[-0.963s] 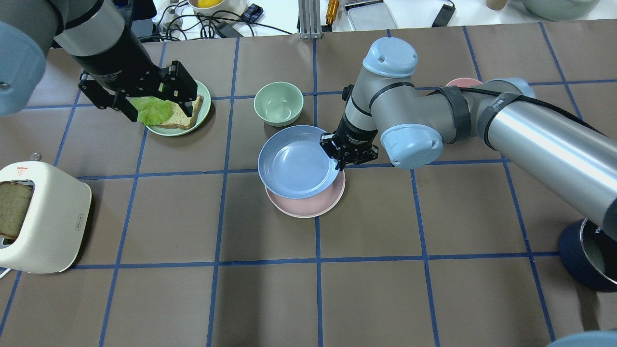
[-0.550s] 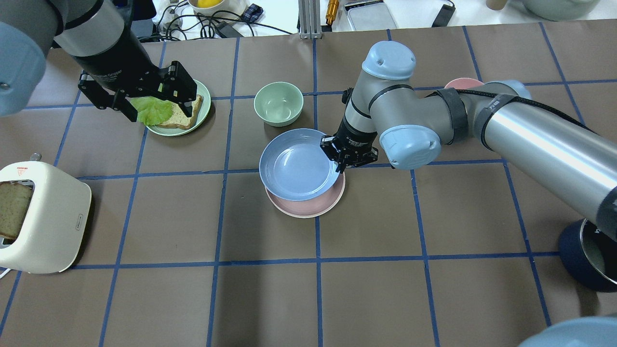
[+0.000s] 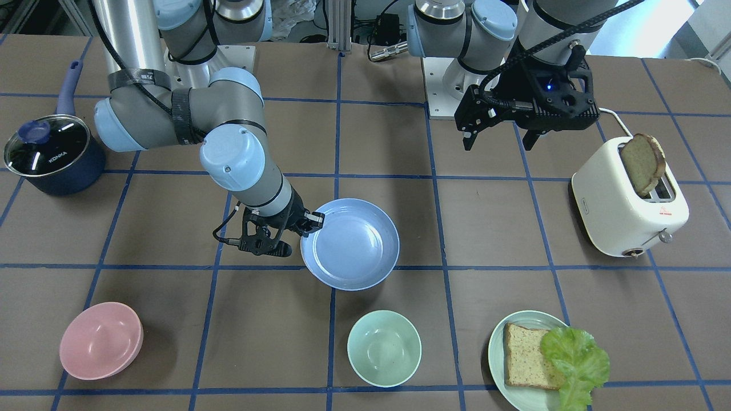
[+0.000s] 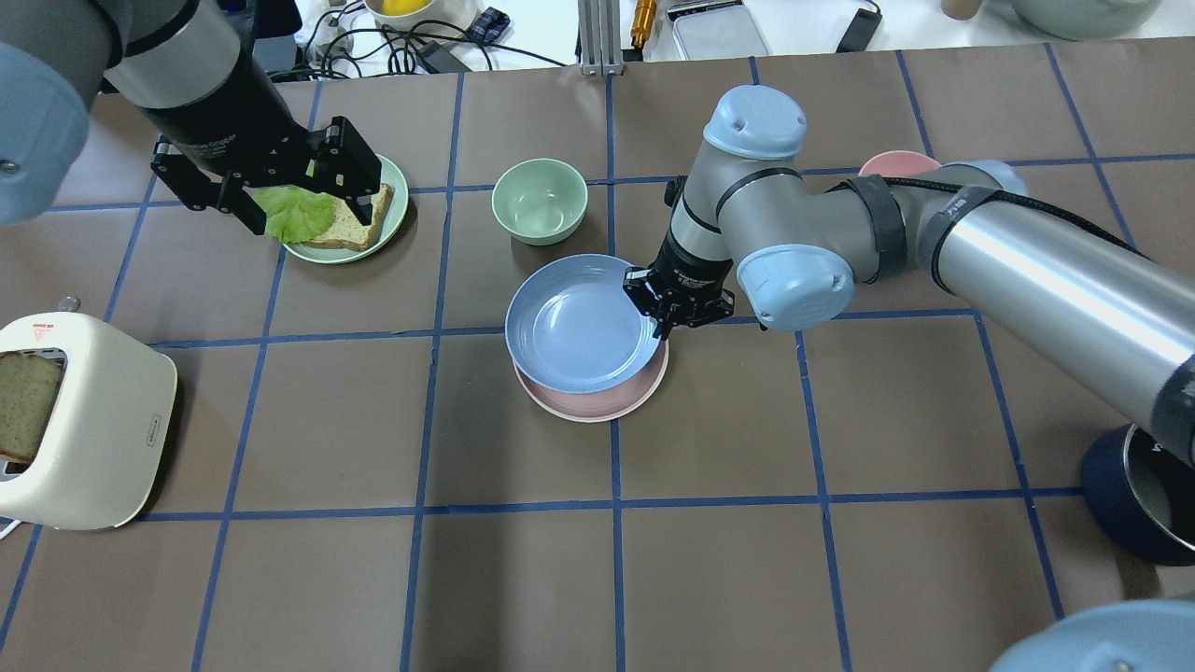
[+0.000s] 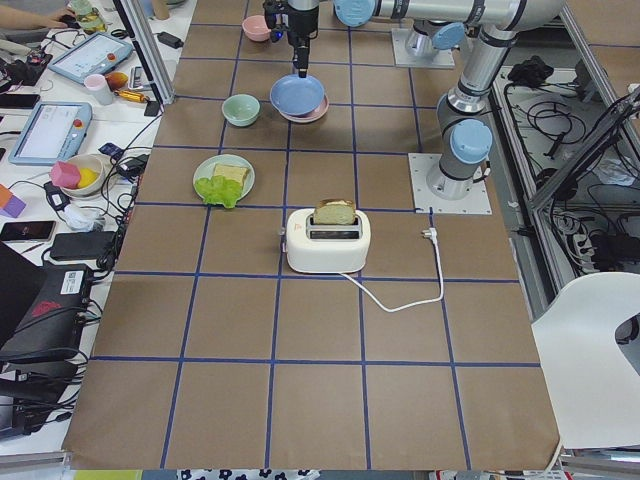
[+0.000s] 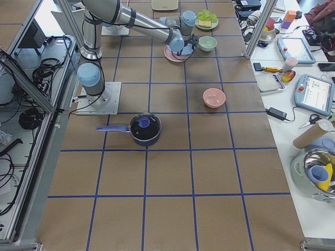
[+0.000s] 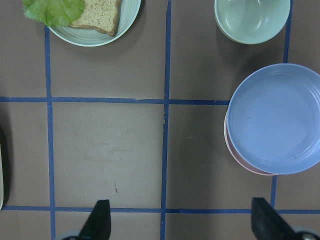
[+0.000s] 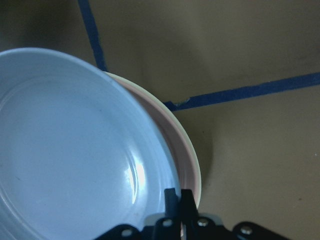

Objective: Stack three plates with pink and blue
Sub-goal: 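Lower the blue plate onto the pink plate and open the right gripper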

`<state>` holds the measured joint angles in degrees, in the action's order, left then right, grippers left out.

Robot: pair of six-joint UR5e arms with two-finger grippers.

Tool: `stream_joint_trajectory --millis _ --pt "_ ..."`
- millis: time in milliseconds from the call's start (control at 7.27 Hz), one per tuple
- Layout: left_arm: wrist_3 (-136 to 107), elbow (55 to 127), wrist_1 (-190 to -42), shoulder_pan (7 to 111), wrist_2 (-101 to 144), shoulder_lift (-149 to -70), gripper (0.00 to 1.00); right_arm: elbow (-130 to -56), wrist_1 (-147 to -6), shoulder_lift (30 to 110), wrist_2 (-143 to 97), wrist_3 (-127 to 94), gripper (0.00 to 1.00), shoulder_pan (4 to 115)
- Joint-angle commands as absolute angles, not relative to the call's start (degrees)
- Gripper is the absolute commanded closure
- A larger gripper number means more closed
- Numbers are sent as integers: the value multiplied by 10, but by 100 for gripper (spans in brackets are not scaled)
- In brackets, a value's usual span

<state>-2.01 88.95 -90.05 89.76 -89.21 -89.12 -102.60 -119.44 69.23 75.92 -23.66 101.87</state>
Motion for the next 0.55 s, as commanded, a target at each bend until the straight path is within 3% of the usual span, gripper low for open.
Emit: stream_joint_trajectory --millis 0,412 --pt "-20 889 -899 898 -892 -891 0 -1027 -1194 692 758 -237 100 1019" --pt "-21 889 -899 897 -892 -891 0 -1032 -1195 687 758 -236 100 1019"
